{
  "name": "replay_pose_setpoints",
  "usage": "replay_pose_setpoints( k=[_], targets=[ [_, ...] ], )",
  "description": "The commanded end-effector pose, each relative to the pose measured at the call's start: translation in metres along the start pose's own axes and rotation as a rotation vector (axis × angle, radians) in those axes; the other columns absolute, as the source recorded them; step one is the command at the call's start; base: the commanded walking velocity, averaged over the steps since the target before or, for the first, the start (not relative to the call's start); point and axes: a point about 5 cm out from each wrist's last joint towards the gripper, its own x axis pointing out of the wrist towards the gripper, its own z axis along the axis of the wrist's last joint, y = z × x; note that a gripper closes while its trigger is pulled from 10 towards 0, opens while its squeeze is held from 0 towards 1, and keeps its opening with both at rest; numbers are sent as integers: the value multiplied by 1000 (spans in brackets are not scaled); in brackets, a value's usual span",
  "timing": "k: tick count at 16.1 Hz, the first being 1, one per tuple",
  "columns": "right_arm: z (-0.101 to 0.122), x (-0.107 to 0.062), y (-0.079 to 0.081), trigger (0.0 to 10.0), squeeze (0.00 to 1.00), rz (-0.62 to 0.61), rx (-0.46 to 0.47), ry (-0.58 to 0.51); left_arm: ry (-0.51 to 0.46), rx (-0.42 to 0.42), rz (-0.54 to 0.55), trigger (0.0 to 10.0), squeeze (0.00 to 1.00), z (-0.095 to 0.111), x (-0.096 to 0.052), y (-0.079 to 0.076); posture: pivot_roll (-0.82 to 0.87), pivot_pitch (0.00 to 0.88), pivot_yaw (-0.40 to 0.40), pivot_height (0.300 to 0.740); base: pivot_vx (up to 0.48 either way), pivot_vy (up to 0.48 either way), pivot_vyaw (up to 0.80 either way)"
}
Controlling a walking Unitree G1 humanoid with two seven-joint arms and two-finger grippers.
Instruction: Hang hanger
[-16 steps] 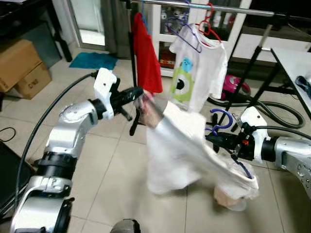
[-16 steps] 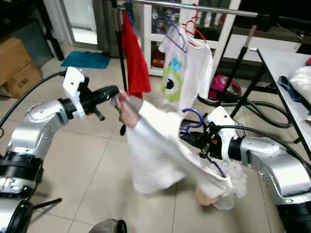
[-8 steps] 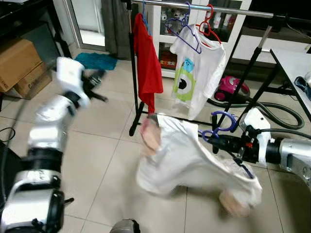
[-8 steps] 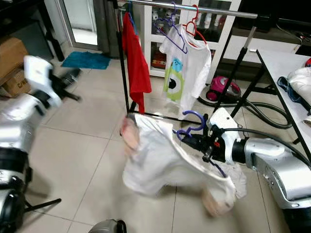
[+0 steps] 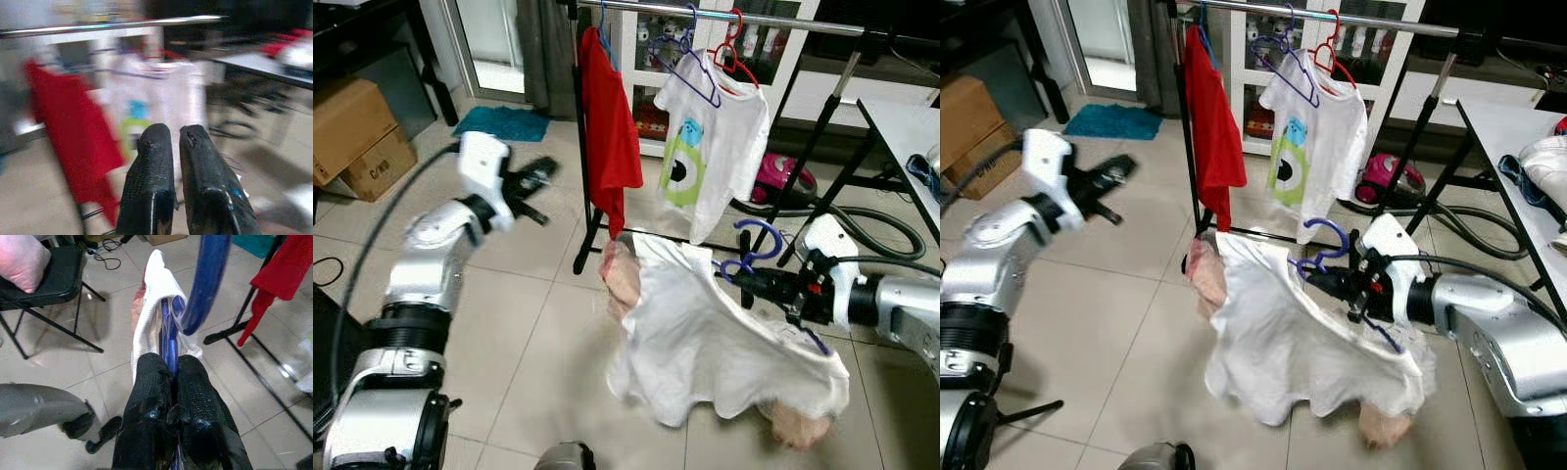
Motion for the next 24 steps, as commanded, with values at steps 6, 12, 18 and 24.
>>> replay_pose_setpoints(
  k=[6,12,18,24],
  targets=[
    [23,21,20,10000,0,111,-92,-24,18,87,-479,10000,0,15,30,-52,-69,0,-2,740,0,0,0],
    [23,21,20,10000,0,111,-92,-24,18,87,-479,10000,0,15,30,-52,-69,0,-2,740,0,0,0],
    [23,21,20,10000,0,111,-92,-24,18,87,-479,10000,0,15,30,-52,-69,0,-2,740,0,0,0],
    [32,36,26,10000,0,144,-132,-34,142,-93,-822,10000,1000,3,33,-69,-68,0,20,740,0,0,0]
  ],
)
